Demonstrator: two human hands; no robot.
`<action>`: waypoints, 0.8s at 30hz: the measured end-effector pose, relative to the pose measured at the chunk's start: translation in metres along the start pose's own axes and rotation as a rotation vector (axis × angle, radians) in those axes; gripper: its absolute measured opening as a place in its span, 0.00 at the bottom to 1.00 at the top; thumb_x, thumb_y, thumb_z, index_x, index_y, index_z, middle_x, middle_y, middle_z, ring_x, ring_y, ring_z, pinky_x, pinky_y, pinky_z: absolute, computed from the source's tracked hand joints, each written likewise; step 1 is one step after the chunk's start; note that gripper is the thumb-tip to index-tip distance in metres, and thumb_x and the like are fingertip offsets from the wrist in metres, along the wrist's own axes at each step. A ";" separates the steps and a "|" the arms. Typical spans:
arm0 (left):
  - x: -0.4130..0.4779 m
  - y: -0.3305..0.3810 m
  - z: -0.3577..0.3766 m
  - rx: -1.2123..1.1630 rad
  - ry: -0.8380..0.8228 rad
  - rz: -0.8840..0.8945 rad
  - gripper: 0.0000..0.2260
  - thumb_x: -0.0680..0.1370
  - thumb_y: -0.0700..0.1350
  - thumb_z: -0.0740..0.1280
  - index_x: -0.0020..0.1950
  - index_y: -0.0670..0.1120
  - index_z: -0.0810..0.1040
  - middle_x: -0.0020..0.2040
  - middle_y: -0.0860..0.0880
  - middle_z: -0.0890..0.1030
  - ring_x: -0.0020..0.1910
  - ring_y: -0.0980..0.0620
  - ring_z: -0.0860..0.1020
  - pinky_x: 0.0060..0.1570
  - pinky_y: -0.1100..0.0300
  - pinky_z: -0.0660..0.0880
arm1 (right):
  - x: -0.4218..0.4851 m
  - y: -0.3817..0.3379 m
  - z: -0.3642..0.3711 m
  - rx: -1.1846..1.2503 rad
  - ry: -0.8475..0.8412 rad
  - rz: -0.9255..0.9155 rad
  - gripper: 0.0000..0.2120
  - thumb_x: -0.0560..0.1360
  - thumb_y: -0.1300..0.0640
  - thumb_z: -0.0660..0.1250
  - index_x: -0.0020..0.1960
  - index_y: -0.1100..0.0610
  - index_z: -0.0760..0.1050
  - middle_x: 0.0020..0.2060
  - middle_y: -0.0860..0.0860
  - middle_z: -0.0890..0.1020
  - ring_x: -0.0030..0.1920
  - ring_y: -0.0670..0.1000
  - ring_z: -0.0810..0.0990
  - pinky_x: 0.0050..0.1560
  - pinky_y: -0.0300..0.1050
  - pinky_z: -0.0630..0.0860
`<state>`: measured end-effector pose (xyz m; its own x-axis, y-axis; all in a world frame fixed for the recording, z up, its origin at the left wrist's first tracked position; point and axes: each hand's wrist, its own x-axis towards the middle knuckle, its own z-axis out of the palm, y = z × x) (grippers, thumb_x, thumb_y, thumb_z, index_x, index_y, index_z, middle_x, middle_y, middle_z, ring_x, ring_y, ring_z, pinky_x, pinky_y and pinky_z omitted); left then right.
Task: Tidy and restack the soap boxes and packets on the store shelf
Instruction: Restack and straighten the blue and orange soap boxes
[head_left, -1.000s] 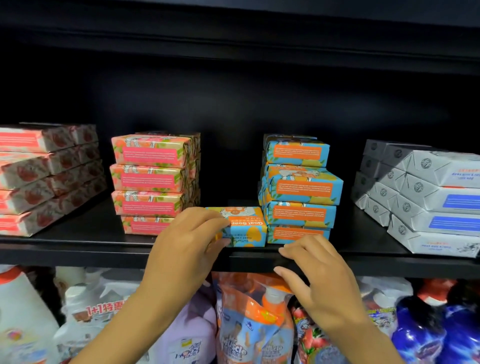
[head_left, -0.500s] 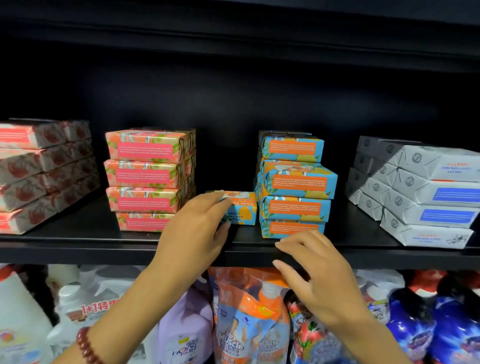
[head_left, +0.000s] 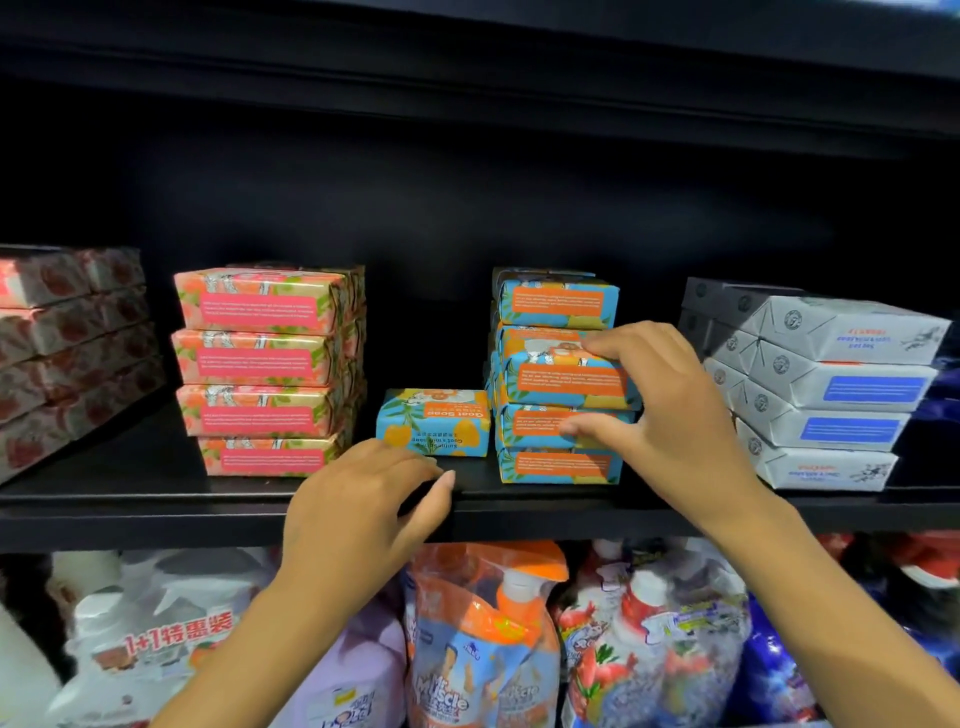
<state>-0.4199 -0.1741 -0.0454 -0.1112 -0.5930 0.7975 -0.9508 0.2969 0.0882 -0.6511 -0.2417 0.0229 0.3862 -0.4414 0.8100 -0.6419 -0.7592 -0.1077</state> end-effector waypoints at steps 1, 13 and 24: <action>0.001 0.001 -0.001 -0.019 -0.004 -0.033 0.18 0.75 0.57 0.59 0.39 0.49 0.84 0.35 0.55 0.82 0.35 0.52 0.80 0.30 0.65 0.68 | -0.002 -0.002 0.000 -0.024 0.042 -0.044 0.23 0.64 0.55 0.78 0.55 0.61 0.74 0.51 0.53 0.77 0.54 0.48 0.71 0.52 0.31 0.66; 0.036 0.034 -0.036 -1.277 -0.307 -0.469 0.17 0.65 0.58 0.72 0.47 0.50 0.85 0.44 0.45 0.85 0.44 0.48 0.84 0.44 0.56 0.81 | -0.021 -0.033 0.004 -0.136 0.391 -0.595 0.11 0.72 0.62 0.72 0.52 0.64 0.74 0.48 0.61 0.82 0.53 0.57 0.78 0.53 0.55 0.76; 0.029 0.028 -0.032 -1.062 0.065 -0.187 0.16 0.63 0.47 0.77 0.48 0.53 0.79 0.48 0.52 0.82 0.48 0.55 0.81 0.44 0.67 0.76 | -0.012 -0.044 -0.020 0.304 0.011 -0.030 0.32 0.66 0.50 0.72 0.67 0.56 0.70 0.61 0.46 0.75 0.63 0.41 0.71 0.63 0.33 0.67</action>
<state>-0.4405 -0.1593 -0.0006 0.0549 -0.6645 0.7453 -0.2106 0.7219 0.6592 -0.6408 -0.1934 0.0298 0.3938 -0.4128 0.8213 -0.4024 -0.8807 -0.2497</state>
